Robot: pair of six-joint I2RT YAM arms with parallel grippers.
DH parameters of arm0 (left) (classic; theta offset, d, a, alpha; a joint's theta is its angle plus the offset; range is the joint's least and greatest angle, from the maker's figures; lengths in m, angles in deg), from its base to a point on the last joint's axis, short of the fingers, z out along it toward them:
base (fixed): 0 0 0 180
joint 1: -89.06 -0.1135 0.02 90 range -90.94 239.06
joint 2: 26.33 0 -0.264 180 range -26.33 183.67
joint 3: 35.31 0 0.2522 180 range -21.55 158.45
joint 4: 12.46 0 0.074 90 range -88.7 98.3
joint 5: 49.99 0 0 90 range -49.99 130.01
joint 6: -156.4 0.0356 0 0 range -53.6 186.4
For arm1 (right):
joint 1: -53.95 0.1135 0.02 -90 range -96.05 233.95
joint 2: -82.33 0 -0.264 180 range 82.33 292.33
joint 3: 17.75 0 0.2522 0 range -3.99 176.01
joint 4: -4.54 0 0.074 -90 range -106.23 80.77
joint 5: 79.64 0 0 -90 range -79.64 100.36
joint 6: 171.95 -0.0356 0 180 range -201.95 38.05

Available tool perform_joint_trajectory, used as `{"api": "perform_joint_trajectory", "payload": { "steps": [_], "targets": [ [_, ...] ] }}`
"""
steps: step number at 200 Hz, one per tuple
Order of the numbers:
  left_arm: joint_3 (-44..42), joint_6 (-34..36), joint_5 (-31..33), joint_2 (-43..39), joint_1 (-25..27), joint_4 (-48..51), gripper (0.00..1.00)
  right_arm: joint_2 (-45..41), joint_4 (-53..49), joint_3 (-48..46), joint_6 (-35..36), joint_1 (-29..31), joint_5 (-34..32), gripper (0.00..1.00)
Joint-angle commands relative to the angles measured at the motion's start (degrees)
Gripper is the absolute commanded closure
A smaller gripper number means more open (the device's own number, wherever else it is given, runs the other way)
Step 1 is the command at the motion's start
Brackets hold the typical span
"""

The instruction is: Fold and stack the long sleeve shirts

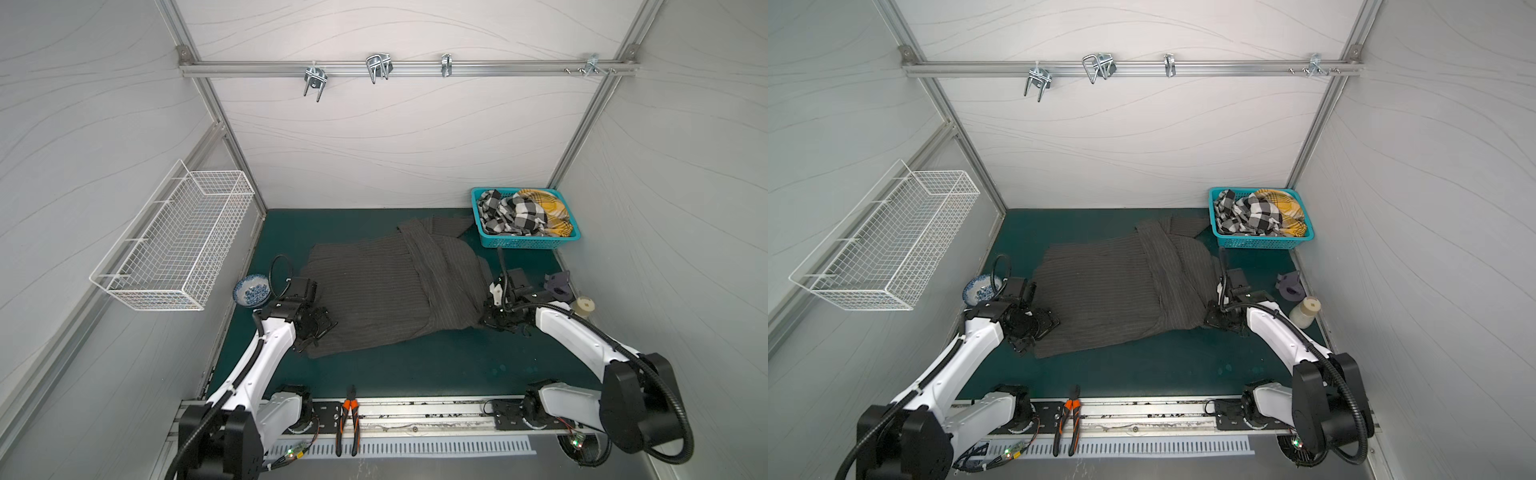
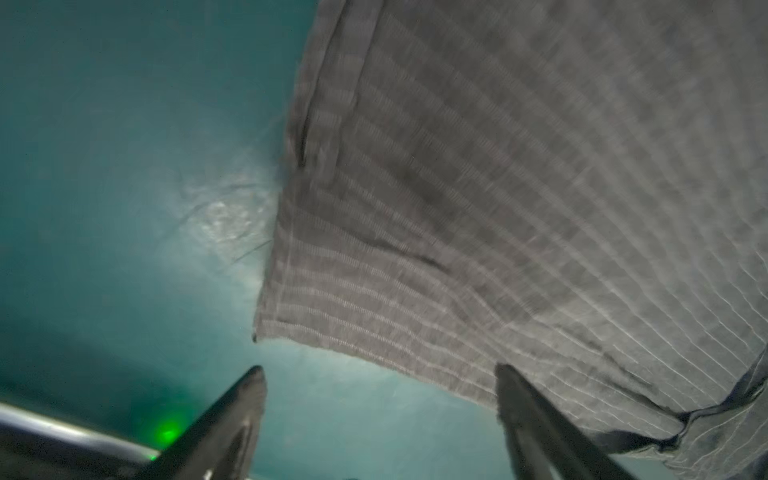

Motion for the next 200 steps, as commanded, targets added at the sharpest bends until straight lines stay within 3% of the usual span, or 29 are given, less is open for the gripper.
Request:
{"api": "perform_joint_trajectory", "payload": {
  "steps": [1, 40, 74, 108, 140, 180, 200],
  "targets": [
    [5.36, 0.51, 3.23, -0.85, -0.59, -2.3, 0.06, -1.17, 2.43, -0.74, -2.05, 0.6, -3.05, 1.0],
    [13.3, 2.23, 3.84, 10.86, -1.14, 1.3, 0.14, 0.41, 1.23, 1.84, -1.76, 0.62, -1.94, 1.0],
    [6.87, 0.09, -1.17, 16.95, -2.18, -9.85, 0.22, 1.53, 1.69, 2.52, -2.23, 0.64, -0.56, 1.0],
    [13.49, -0.84, -3.71, 34.11, -2.23, -15.12, 0.33, 4.42, 1.85, 3.17, -2.28, 0.59, -0.03, 1.0],
    [25.99, -1.69, -7.31, 50.02, -1.24, -17.45, 0.42, 7.36, 1.55, 4.02, -3.21, -1.03, -1.0, 1.0],
    [47.83, -0.1, -9.41, 64.93, 4.23, -15.24, 0.43, 10.08, 0.97, 6.32, -3.5, -4.9, -1.6, 1.0],
    [57.59, 0.25, -9.42, 68.85, 4.35, -12.53, 0.38, 13.71, 1.2, 9.83, -2.66, -6.45, -0.81, 1.0]
  ]
}}
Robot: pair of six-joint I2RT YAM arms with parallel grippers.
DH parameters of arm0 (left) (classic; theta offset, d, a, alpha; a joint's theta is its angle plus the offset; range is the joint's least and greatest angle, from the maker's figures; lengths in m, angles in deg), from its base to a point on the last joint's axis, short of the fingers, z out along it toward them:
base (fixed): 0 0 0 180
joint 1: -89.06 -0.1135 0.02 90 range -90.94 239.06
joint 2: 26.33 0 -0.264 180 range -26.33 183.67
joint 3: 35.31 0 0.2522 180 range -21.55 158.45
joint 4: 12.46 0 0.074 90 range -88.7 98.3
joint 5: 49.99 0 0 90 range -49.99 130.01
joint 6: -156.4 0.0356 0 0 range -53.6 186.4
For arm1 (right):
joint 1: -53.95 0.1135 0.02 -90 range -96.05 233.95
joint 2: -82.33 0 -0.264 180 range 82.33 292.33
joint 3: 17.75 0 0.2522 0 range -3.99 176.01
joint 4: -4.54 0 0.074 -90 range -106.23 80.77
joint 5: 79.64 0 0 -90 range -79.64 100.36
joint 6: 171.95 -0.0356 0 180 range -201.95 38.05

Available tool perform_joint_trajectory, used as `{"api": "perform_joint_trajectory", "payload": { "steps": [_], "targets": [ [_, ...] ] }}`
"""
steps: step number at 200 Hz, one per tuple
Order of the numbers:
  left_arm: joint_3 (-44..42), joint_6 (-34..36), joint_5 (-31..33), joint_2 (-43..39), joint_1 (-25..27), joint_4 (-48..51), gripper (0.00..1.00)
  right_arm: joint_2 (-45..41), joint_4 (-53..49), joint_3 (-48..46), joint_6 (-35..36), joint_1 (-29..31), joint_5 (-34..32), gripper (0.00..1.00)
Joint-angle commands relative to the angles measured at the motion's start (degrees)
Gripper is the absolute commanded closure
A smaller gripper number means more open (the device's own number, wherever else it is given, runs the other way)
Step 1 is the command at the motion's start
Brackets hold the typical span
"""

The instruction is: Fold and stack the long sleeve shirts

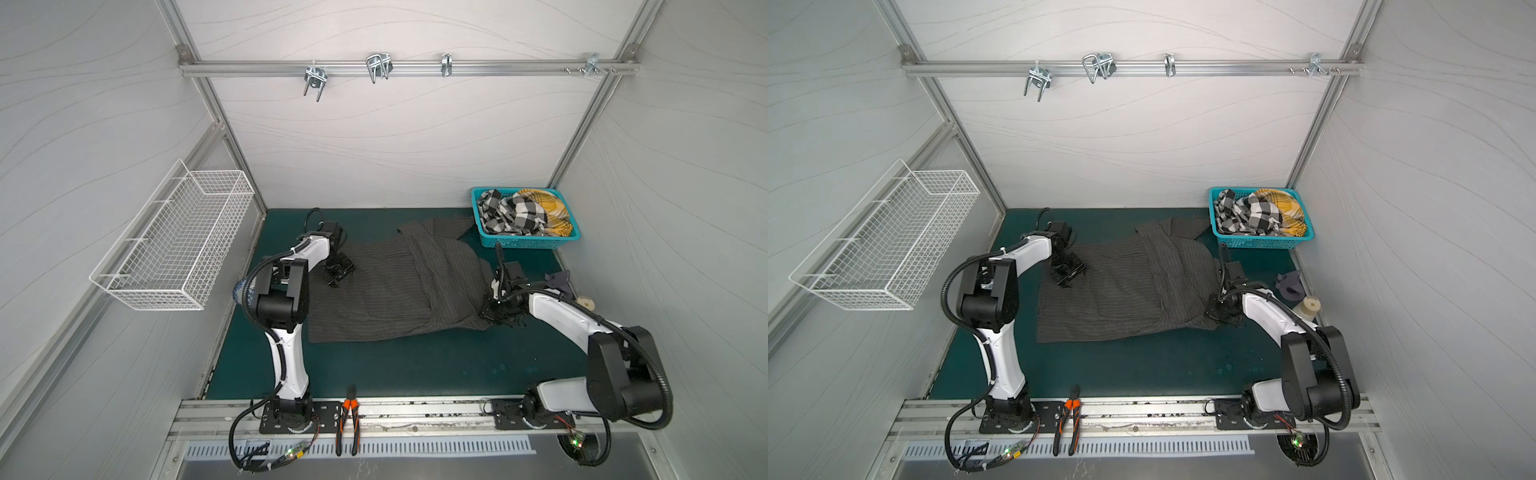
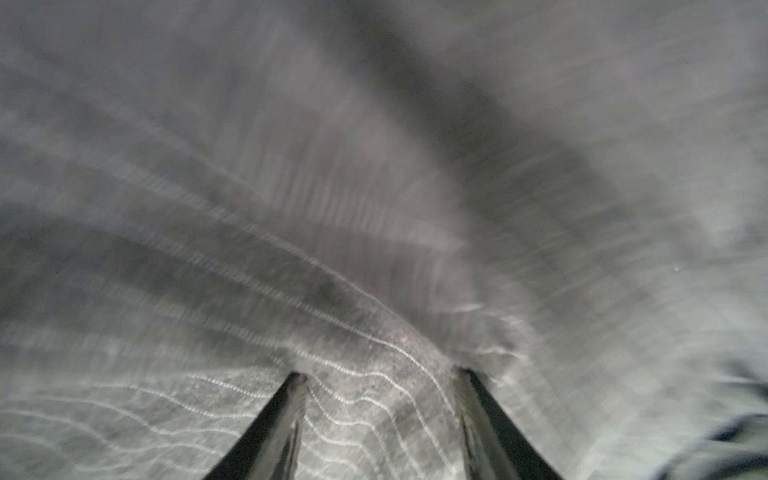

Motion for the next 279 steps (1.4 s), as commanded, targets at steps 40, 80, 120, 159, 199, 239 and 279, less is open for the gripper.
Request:
{"api": "perform_joint_trajectory", "payload": {
  "steps": [40, 80, 120, 159, 199, 239, 279],
  "targets": [
    [8.88, 6.3, 5.98, -7.29, -0.63, 6.66, 0.22, 5.78, -0.34, 9.16, -0.13, -0.5, 3.65, 1.0],
    [-25.88, 2.63, 8.74, -40.25, -7.75, 7.55, 0.11, 1.65, 1.54, 3.58, -2.19, 1.64, 4.92, 1.0],
    [-46.32, -1.1, -1.24, -49.98, -11.52, -0.57, 0.21, 0.1, 1.83, 0.32, -2.03, 3.99, 5.97, 1.0],
    [-47.15, 0.33, -4.92, -42.81, -13.37, -4.97, 0.32, -2.8, 2.45, -1.98, -1.97, 4.43, 7.66, 1.0],
    [-47.1, 0.12, 1.08, -41.01, -14.43, -3.25, 0.4, -2.85, 2.48, -1.66, -1.8, 4.43, 7.84, 1.0],
    [-46.09, 2.46, 4.88, -40.48, -18.64, -1.9, 0.47, -0.64, -0.4, -0.68, -1.45, 2.47, 4.31, 1.0],
    [-46.74, 1.83, 1.35, -36.0, -18.65, -4.48, 0.55, 0.99, 1.31, -1.33, -1.86, 2.53, 5.4, 1.0]
  ]
}}
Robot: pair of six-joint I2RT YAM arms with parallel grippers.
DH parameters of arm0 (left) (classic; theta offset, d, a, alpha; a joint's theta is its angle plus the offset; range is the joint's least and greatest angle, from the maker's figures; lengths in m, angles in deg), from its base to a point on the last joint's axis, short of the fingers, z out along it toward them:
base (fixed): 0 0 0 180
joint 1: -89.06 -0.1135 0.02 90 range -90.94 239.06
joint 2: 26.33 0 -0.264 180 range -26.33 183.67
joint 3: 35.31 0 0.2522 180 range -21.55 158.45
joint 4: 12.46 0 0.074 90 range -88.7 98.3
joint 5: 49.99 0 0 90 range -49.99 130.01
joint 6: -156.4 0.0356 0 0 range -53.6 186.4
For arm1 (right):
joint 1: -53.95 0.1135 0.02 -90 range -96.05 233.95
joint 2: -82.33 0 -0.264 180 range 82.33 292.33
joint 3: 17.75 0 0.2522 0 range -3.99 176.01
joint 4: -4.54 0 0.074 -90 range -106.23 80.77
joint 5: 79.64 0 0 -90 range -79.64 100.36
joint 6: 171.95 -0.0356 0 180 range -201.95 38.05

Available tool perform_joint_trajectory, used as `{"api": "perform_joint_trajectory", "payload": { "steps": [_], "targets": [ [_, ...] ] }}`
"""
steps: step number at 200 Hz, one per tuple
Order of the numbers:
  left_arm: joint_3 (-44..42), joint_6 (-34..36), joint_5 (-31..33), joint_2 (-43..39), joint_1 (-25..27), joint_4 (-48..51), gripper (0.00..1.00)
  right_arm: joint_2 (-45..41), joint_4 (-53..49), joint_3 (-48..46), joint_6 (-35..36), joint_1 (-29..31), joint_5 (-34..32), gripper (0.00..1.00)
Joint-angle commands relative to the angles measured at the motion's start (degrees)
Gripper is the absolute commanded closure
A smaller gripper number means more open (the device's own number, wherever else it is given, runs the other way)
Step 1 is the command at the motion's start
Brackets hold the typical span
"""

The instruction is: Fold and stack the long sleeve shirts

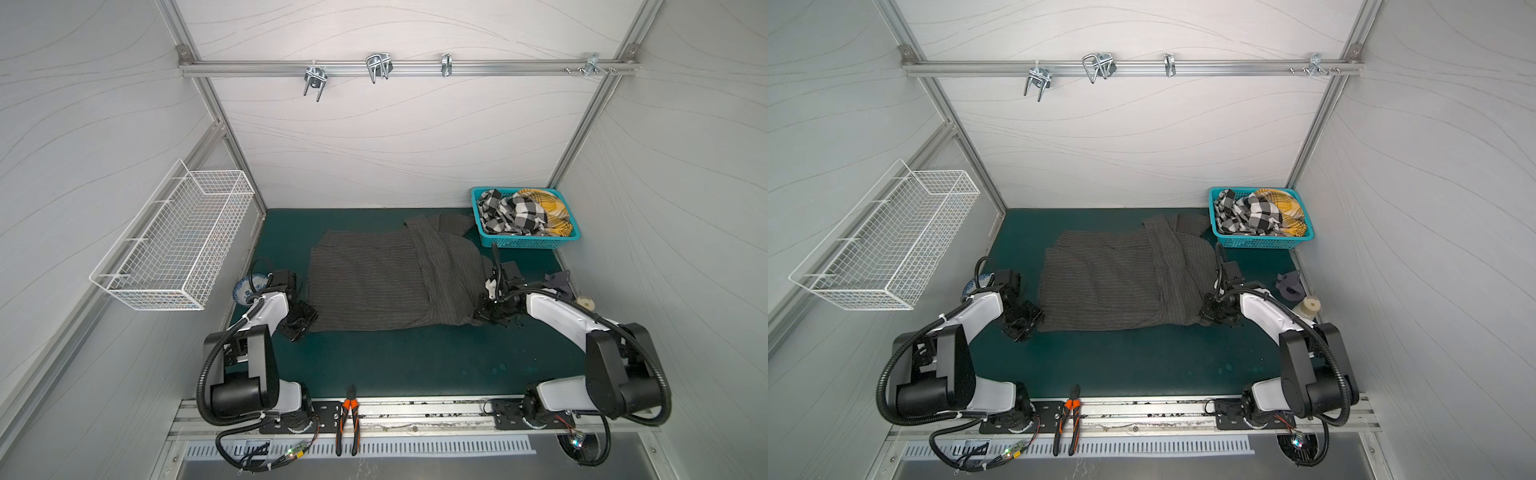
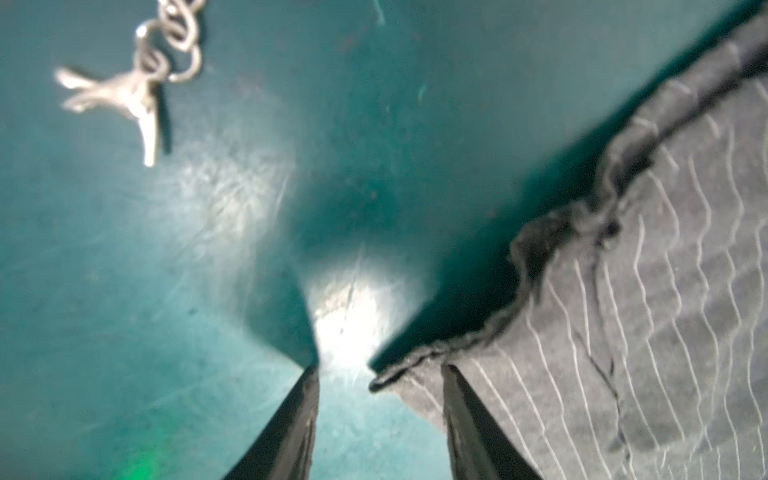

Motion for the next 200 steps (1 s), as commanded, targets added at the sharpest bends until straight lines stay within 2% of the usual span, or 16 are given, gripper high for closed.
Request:
{"api": "perform_joint_trajectory", "payload": {
  "steps": [1, 43, 72, 110, 137, 143, 162, 200],
  "targets": [
    [0.67, -0.15, -1.33, 2.29, -0.16, -1.3, 0.55, 0.87, -0.48, 0.04, -0.49, -0.18, 0.08, 1.0],
    [-0.42, -0.23, -4.39, 4.52, -0.16, -3.96, 0.6, 2.0, 0.19, 0.44, -0.38, -0.15, 0.5, 1.0],
    [0.34, -0.31, -6.15, 5.6, -0.16, -5.01, 0.74, 1.78, 0.75, 0.1, -0.25, -0.15, 0.93, 1.0],
    [0.82, 0.11, -9.22, 6.87, 0.25, -6.33, 0.73, 0.7, 1.61, -0.1, -0.55, -0.15, 1.99, 1.0],
    [1.19, 0.26, -9.87, 6.26, 0.37, -6.08, 0.95, -0.16, 1.48, 0.11, -0.18, -0.19, 2.3, 1.0],
    [1.63, 0.45, -9.8, 5.62, 0.58, -5.45, 1.0, -0.64, 1.38, 0.27, -0.01, -0.22, 2.36, 1.0],
    [3.27, 0.86, -8.1, 1.85, 1.45, -2.09, 1.0, -2.35, 0.21, 0.99, 0.72, -0.2, 1.83, 1.0],
    [4.7, -0.01, 0.18, -11.1, 3.02, 7.95, 1.0, -7.48, -5.23, 2.22, 1.34, -1.0, -1.69, 1.0]
  ]
}}
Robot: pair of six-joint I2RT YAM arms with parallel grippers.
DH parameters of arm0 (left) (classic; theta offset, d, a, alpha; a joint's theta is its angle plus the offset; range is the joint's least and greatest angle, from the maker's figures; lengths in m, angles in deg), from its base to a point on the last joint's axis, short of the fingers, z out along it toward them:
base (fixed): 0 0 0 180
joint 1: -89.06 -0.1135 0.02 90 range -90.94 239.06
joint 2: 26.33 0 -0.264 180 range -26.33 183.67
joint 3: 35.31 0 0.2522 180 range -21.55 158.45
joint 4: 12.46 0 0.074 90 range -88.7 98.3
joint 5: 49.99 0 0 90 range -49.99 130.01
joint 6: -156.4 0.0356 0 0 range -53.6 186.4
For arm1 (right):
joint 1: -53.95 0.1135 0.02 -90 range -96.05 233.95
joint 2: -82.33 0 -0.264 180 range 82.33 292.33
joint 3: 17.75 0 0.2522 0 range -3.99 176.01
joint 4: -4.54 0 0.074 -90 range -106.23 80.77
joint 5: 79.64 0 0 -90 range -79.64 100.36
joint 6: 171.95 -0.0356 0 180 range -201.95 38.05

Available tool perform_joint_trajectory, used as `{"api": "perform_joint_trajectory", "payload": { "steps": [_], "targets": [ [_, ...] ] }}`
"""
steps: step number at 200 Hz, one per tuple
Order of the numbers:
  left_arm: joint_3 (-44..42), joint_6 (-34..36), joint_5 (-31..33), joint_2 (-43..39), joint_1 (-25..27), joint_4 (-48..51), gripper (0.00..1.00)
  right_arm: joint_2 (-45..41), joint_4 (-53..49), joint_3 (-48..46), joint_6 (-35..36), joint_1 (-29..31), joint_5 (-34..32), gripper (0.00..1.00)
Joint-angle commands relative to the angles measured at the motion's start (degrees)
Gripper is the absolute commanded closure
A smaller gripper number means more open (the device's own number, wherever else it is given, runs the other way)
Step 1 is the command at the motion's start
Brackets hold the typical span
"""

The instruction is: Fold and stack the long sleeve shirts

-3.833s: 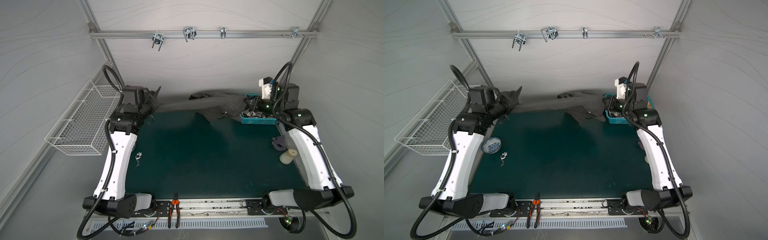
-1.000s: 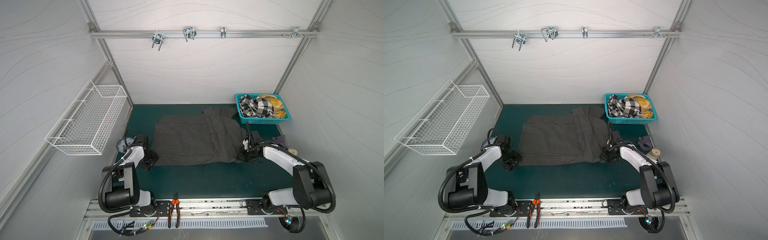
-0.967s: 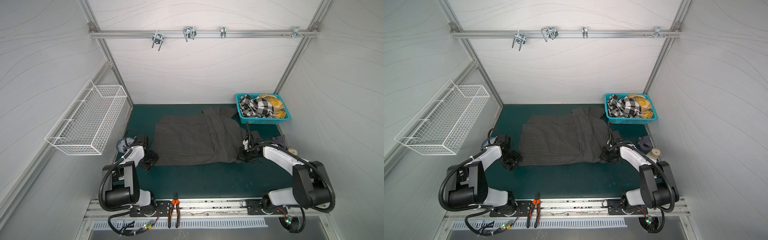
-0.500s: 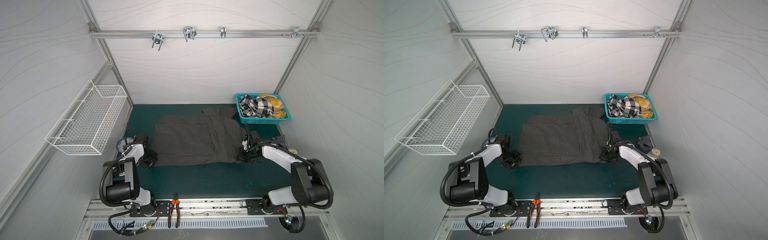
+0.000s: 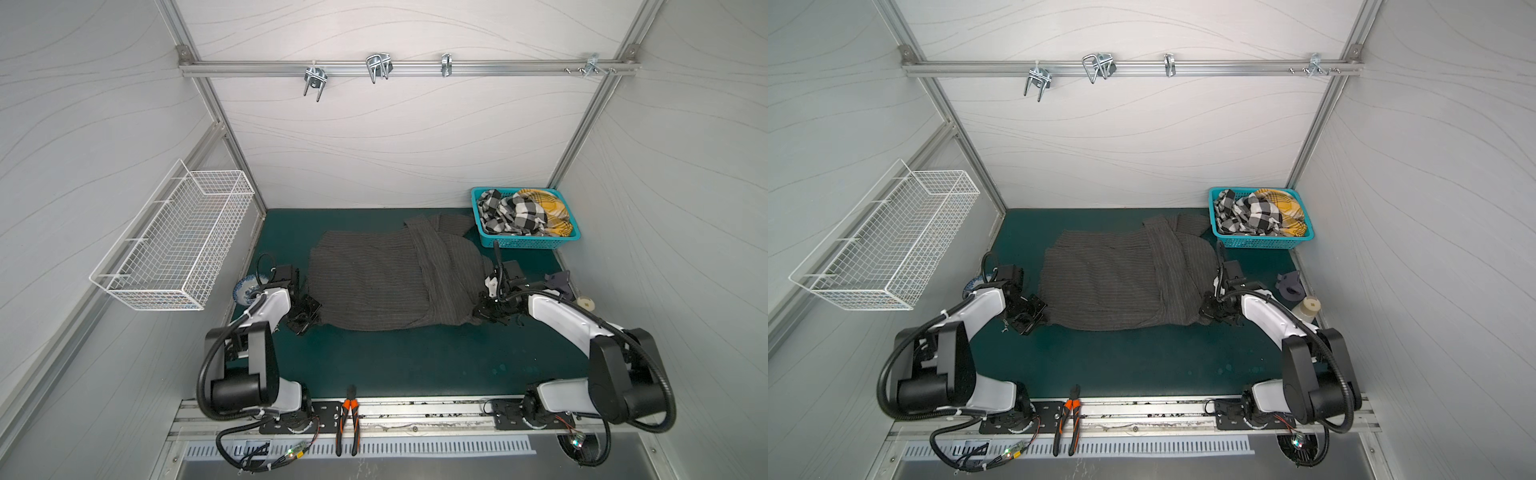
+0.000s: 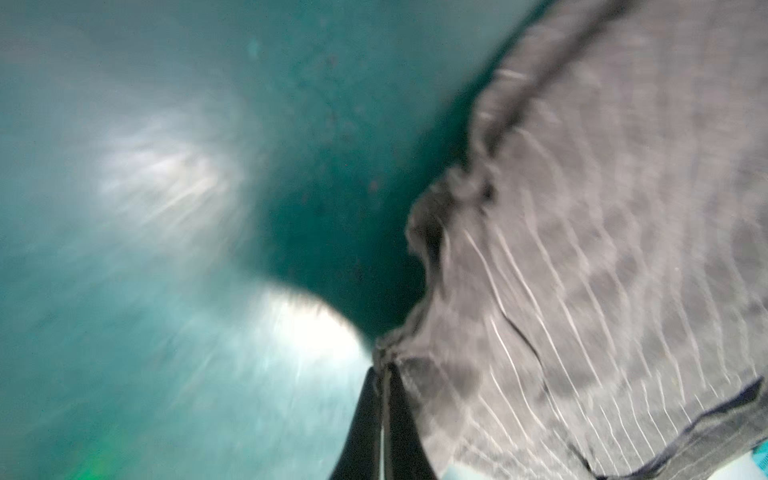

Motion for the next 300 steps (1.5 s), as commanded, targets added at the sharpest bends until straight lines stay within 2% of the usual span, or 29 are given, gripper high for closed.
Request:
{"api": "perform_joint_trajectory", "payload": {
  "steps": [1, 46, 75, 102, 138, 190, 231, 238, 243, 251, 269, 284, 300],
  "targets": [
    [2.36, -0.42, 5.45, -8.08, 0.8, 7.41, 1.0, -4.24, -4.99, 1.72, 0.86, -0.9, -2.37, 1.0],
    [-2.21, -2.39, 6.01, -23.19, 0.93, 15.62, 1.0, -12.94, -10.45, -1.04, 0.42, -1.25, -4.17, 1.0],
    [-0.51, -3.34, 4.9, -25.76, 0.89, 15.28, 1.0, -17.61, -11.36, -1.51, -0.28, -1.56, -4.7, 1.0],
    [6.43, -3.78, 4.27, -18.07, 0.95, 12.51, 1.0, -14.71, -10.65, 2.86, 0.71, -3.59, -3.11, 1.0],
    [15.04, -4.66, 4.91, -3.79, 0.82, 6.5, 1.0, -3.46, -7.36, 11.14, 2.72, -4.87, -1.86, 1.0],
    [20.73, -4.92, 5.11, 13.95, 0.89, -0.34, 1.0, 13.17, -2.71, 19.59, 4.16, -5.84, 1.9, 1.0],
    [24.6, -5.02, 4.81, 21.29, 1.02, -1.39, 1.0, 20.84, -1.29, 23.3, 3.5, -6.02, 3.05, 1.0],
    [25.43, -4.99, 4.68, 22.37, 0.99, -0.93, 0.85, 22.12, -1.65, 23.83, 3.65, -6.0, 3.1, 1.0],
    [26.22, -4.75, 4.75, 23.03, 1.09, -0.44, 0.74, 22.95, -1.96, 24.12, 3.76, -5.96, 3.11, 0.93],
    [27.3, -4.51, 5.09, 23.68, 1.2, 0.85, 0.6, 23.72, -2.34, 24.4, 3.94, -5.88, 2.95, 0.72],
    [28.38, -3.64, 6.62, 21.59, 2.21, 3.15, 0.46, 22.51, -4.41, 24.71, 4.41, -5.51, 0.06, 0.39],
    [28.35, -2.95, 9.68, 17.64, 4.14, 5.28, 0.39, 18.92, -7.24, 25.04, 4.96, -4.35, -4.41, 0.3],
    [25.89, -2.93, 11.85, 12.67, 7.16, 5.74, 0.39, 14.81, -9.85, 24.58, 5.05, -2.69, -8.28, 0.28]
  ]
}}
